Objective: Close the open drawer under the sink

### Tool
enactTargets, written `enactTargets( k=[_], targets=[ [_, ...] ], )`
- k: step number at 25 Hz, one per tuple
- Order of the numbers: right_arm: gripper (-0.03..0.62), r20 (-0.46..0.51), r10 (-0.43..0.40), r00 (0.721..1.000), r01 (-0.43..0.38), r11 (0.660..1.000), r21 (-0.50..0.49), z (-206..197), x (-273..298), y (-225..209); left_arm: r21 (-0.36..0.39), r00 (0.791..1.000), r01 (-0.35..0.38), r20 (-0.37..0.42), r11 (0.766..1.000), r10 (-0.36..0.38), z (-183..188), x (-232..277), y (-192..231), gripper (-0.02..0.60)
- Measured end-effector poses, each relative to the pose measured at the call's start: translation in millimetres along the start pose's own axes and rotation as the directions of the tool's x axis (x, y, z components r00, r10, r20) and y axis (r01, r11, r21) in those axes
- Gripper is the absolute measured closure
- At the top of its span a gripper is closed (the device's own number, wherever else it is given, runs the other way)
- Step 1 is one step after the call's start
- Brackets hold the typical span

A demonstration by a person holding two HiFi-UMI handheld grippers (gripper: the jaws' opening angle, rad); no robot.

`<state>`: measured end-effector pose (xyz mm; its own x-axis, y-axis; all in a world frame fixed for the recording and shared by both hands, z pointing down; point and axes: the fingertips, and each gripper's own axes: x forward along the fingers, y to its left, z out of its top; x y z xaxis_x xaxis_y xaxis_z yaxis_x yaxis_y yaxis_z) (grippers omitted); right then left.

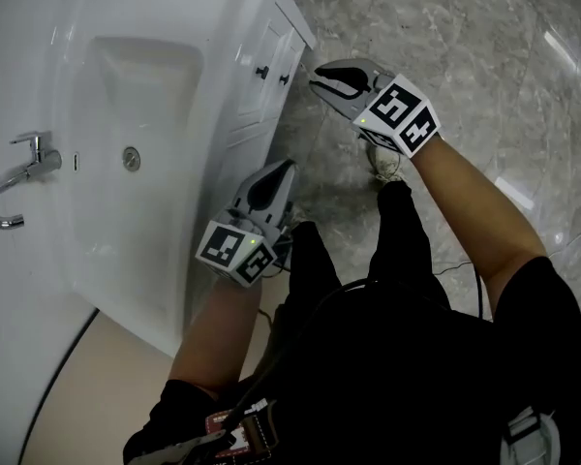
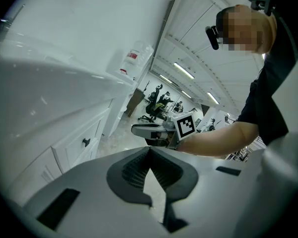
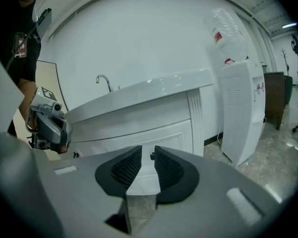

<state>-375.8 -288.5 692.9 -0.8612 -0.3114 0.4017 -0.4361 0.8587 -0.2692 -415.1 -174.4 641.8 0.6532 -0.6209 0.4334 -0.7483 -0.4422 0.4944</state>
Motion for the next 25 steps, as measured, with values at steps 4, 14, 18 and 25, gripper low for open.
enactTargets(
  k=[4, 14, 18, 25],
  targets=[
    [0.534, -0.017, 0.021, 1.0, -0.021, 1.0, 0.001, -23.8, 21.8, -3.5, -0.006, 0.999, -0.032, -0.016, 0.999, 0.032, -14.3, 9.8, 20.8, 0.581],
    [0.468, -0.025, 0.061, 0.998, -0.061, 0.998, -0.011, -57.8, 86.6, -7.0, -0.018, 0.995, -0.101, -0.005, 0.995, 0.101, -51.2, 26.1, 62.4, 0.581],
    [0.439, -0.031, 0.067, 0.997, -0.067, 0.998, -0.019, -68.7, 109.9, -10.9, -0.036, 0.993, -0.118, -0.008, 0.992, 0.118, -64.3, 26.9, 78.4, 0.581],
    [0.424, -0.021, 0.063, 0.998, -0.064, 0.998, -0.028, -78.7, 146.9, -20.1, -0.035, 0.992, -0.129, -0.002, 0.991, 0.129, -77.3, 32.6, 99.6, 0.581]
  ],
)
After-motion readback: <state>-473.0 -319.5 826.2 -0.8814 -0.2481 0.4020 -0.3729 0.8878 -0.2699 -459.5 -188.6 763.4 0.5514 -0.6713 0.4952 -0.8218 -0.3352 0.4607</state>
